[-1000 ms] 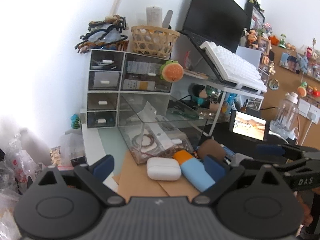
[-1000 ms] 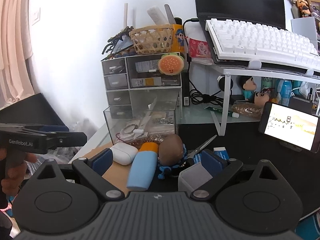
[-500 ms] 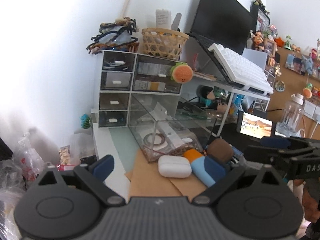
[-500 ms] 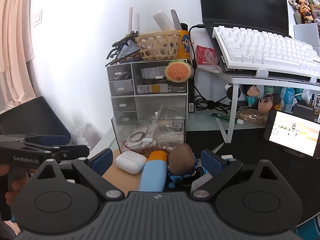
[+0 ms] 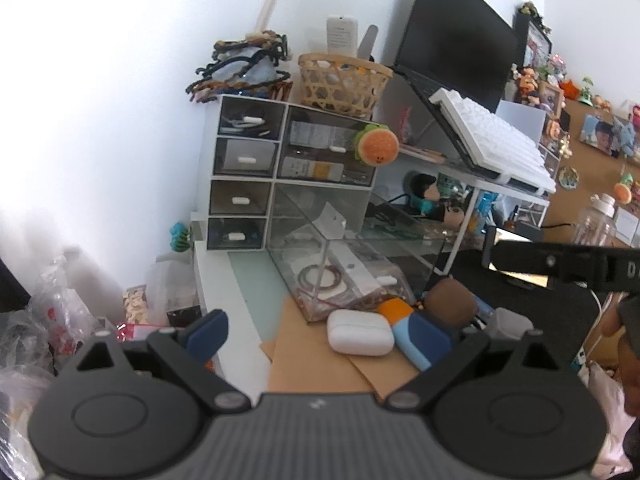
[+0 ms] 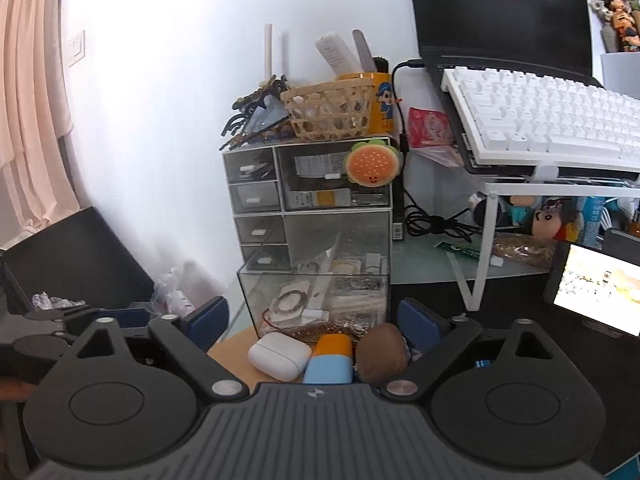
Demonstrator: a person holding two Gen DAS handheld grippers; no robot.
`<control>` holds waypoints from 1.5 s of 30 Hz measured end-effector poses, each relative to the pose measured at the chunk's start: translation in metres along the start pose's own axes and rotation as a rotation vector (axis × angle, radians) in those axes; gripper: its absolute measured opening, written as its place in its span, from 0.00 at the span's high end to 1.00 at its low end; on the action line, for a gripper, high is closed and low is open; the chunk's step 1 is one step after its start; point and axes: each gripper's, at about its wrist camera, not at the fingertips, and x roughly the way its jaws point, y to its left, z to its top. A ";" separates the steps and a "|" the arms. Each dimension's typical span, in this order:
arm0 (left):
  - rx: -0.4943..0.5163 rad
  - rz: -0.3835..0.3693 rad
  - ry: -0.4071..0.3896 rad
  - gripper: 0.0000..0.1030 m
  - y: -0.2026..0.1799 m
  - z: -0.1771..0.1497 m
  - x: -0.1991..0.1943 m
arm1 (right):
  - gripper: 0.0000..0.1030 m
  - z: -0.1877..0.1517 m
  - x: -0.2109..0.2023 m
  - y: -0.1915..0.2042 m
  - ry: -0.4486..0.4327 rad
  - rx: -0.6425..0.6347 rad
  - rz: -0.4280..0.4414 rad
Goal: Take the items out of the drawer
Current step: 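Move the right gripper toward the open clear drawer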
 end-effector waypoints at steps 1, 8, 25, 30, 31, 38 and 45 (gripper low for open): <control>-0.003 0.003 -0.001 0.04 0.001 0.000 0.000 | 0.12 0.002 0.001 0.000 0.003 -0.004 0.000; -0.003 0.022 -0.023 0.04 -0.001 0.002 -0.003 | 0.20 0.013 0.012 0.000 0.048 -0.006 0.013; -0.018 0.041 -0.024 0.04 0.001 0.001 0.007 | 0.36 0.030 0.041 -0.001 0.119 -0.019 0.060; -0.021 0.034 -0.024 0.05 0.002 0.001 0.011 | 0.39 0.033 0.051 -0.004 0.132 -0.017 0.062; -0.022 0.033 -0.024 0.05 0.002 0.001 0.011 | 0.40 0.033 0.053 -0.004 0.134 -0.016 0.062; -0.032 0.036 -0.026 0.05 0.006 0.000 0.015 | 0.41 0.040 0.064 -0.007 0.136 -0.009 0.066; -0.049 0.040 -0.026 0.05 0.013 0.000 0.018 | 0.41 0.044 0.078 -0.005 0.144 -0.011 0.069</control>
